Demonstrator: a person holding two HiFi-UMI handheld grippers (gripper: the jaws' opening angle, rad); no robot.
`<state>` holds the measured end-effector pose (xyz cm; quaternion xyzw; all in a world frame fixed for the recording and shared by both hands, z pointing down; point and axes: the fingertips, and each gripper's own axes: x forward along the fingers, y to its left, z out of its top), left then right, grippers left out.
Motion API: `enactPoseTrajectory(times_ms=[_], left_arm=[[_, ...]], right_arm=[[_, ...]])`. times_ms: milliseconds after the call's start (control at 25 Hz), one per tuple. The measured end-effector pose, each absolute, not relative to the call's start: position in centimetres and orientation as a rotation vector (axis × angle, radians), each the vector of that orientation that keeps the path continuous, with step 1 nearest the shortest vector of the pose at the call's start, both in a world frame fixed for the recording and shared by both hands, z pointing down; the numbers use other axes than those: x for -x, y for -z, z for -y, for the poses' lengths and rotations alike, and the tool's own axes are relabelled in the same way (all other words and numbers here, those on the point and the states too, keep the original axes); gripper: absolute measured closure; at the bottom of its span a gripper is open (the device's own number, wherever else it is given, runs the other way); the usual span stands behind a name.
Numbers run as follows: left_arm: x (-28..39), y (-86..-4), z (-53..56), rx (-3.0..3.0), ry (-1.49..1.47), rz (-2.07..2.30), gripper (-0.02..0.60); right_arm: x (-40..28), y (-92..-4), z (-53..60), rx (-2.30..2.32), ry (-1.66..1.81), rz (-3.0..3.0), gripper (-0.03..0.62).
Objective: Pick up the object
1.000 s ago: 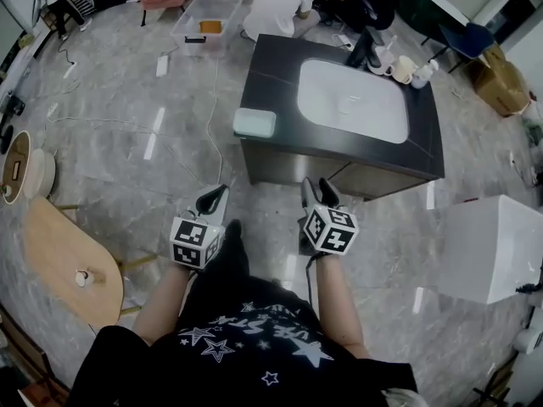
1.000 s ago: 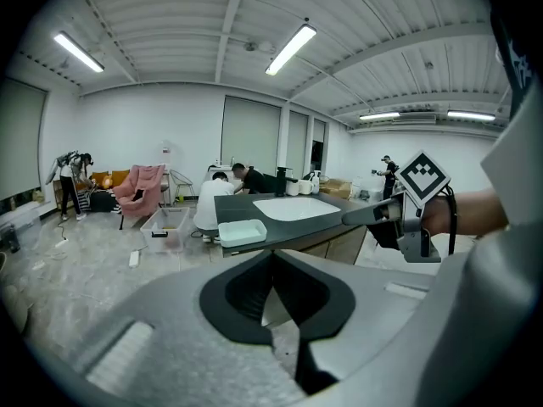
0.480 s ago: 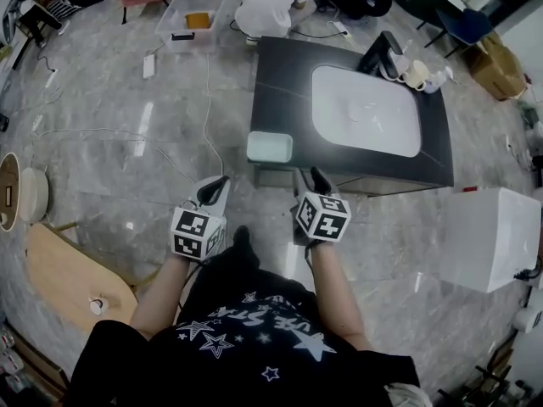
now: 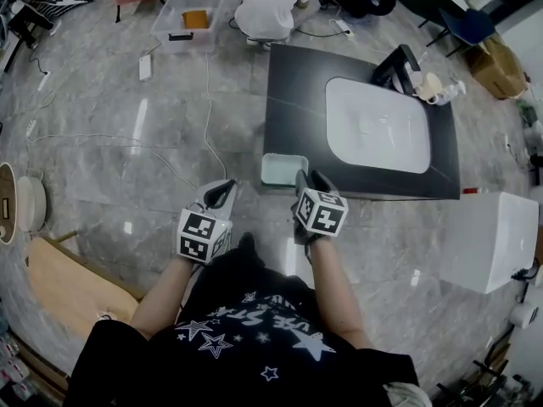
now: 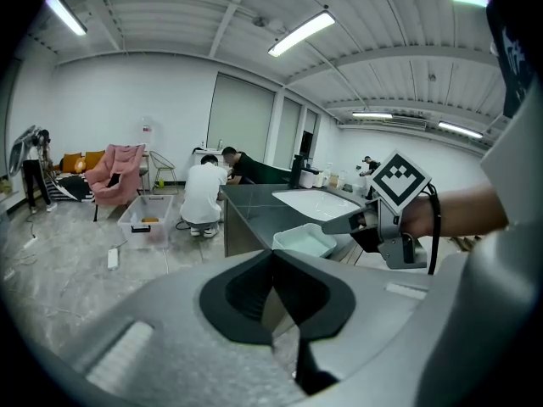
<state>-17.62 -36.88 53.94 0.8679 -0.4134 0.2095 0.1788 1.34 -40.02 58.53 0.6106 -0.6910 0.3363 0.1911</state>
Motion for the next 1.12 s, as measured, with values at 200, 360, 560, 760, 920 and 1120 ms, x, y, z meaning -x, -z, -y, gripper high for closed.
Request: enactPoseTrajectory(times_ms=[200,360,560,760,920,1120], left_arm=[[18.2,-54.8,38.1,-2.442,-0.594,1.131,0.571],[18.9,-55.4,38.7,-2.43,-0.597,1.135,0.572],[19.2,-55.9,38.4,-2.406,-0.594,1.128,0.571],[19.5,-56.3,38.0,-2.393,-0.604,1.129,0.572],[19.5,-55.6,37.5,-2.399,-0.584,1.153,0.572],[18.4,-54.7,35.3,-2.417,-0.587,1.162,0.572]], right_arm=[[-1.2,-60.1,41.3,-1.721,-0.947,1.846,0.467],[-1.3,-61.0,41.7,-1.709,-0.948,1.8,0.472],[-1.9,-61.5,41.7,-1.726,-0.933,1.734,0.535],[-2.0,-61.5,41.4,-1.741,-0.946,1.707,0.574],[-1.7,-60.2,40.9,-1.751,-0.953,1.746,0.579],[-2.7,-57.9,38.9,-1.793,-0.952,1.787,0.583]])
